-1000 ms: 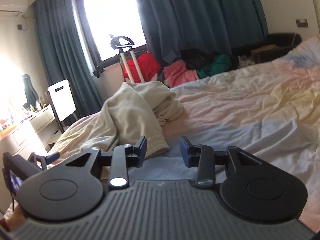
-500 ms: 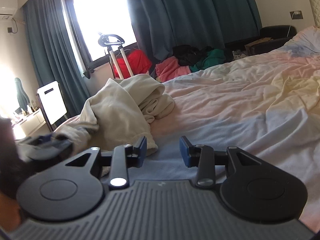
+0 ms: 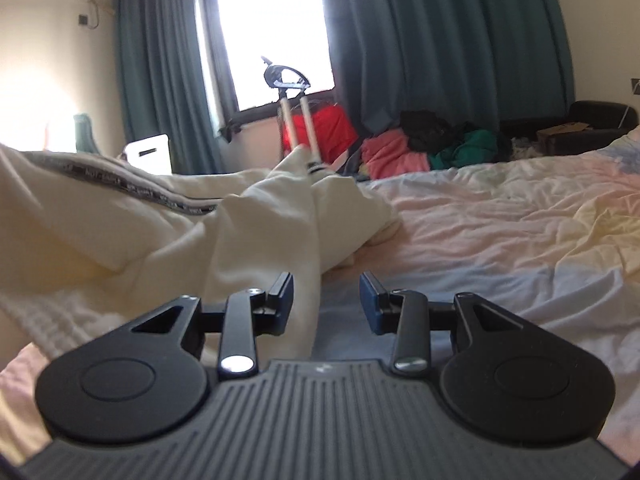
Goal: Fold clothes
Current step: 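Grasp the ribbed cuff of the cream sweatpants with the left gripper, then lift the cuff with the left gripper and pull the leg straight across the bed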
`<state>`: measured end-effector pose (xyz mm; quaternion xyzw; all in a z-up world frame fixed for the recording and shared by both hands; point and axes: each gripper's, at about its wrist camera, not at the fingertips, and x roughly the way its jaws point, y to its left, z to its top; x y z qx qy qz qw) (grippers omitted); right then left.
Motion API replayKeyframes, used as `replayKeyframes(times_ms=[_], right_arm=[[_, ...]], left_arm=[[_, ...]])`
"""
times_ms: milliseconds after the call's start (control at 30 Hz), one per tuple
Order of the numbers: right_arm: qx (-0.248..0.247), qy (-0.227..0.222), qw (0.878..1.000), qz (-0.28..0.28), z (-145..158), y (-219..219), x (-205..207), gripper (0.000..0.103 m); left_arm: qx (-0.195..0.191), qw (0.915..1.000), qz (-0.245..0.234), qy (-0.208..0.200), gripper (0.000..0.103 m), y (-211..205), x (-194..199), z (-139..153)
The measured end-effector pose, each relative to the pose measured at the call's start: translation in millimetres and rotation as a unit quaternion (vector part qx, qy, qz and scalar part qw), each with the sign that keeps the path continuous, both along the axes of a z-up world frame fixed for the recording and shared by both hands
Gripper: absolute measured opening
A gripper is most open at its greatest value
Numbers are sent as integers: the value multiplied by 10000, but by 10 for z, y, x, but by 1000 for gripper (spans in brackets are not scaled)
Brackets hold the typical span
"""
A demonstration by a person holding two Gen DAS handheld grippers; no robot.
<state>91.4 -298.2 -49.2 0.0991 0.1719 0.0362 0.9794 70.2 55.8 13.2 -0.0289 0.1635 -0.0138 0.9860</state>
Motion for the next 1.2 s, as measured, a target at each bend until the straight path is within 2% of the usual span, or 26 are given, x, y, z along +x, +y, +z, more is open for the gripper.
replayKeyframes(times_ms=[100, 267, 300, 333, 400, 433, 533, 600, 667, 733, 800, 900, 1000, 1067, 1133, 1200], right_arm=[[-129, 242, 9993, 249, -27, 168, -96, 41], [-448, 795, 9933, 710, -133, 432, -227, 43], [-485, 863, 9920, 784, -140, 473, -253, 48], [-507, 918, 9909, 844, -143, 503, -289, 58], [-538, 1019, 9888, 951, -143, 552, -370, 72], [-553, 1069, 9876, 1005, -144, 577, -411, 76], [-540, 1278, 9841, 1105, -181, 642, -484, 77], [-641, 1354, 9832, 1040, -228, 668, -449, 77], [-742, 1431, 9821, 975, -275, 695, -413, 76], [-843, 1506, 9808, 909, -322, 721, -377, 75], [-943, 1582, 9793, 844, -370, 747, -342, 69], [-680, 1341, 9873, 509, -308, 659, -327, 59], [-663, 1182, 9902, 330, -294, 647, -295, 58], [-698, 1308, 9883, 370, -355, 678, -218, 58], [-687, 1512, 9850, 480, -458, 724, -126, 50], [-842, 1382, 9855, 517, -486, 787, -118, 49]], left_arm=[[-201, 9996, 56, 181, 16, 340, -243, 35], [-246, 9935, 469, 1005, 14, 811, -74, -199], [-255, 9913, 551, 1169, 15, 905, -40, -246], [-247, 9889, 624, 1327, 15, 992, -10, -290], [138, 9867, 559, 1518, 27, 1014, -14, -313], [400, 9854, 475, 1584, 30, 971, -34, -328], [1030, 9825, 207, 1540, 35, 837, -205, -349], [1447, 9788, 40, 1446, 47, 739, -253, -343], [1793, 9748, -74, 1322, 55, 618, -312, -331], [2117, 9698, -277, 1181, 56, 489, -321, -328], [2441, 9638, -327, 1022, 56, 386, -333, -354], [2916, 9523, -327, 837, 56, 260, -318, -432], [3397, 9367, -471, 711, 54, 134, -308, -550], [3505, 9328, -543, 633, 53, 80, -275, -601], [3599, 9293, -612, 558, 53, 29, -239, -649], [3362, 9382, -594, 564, 51, 57, -159, -639]])
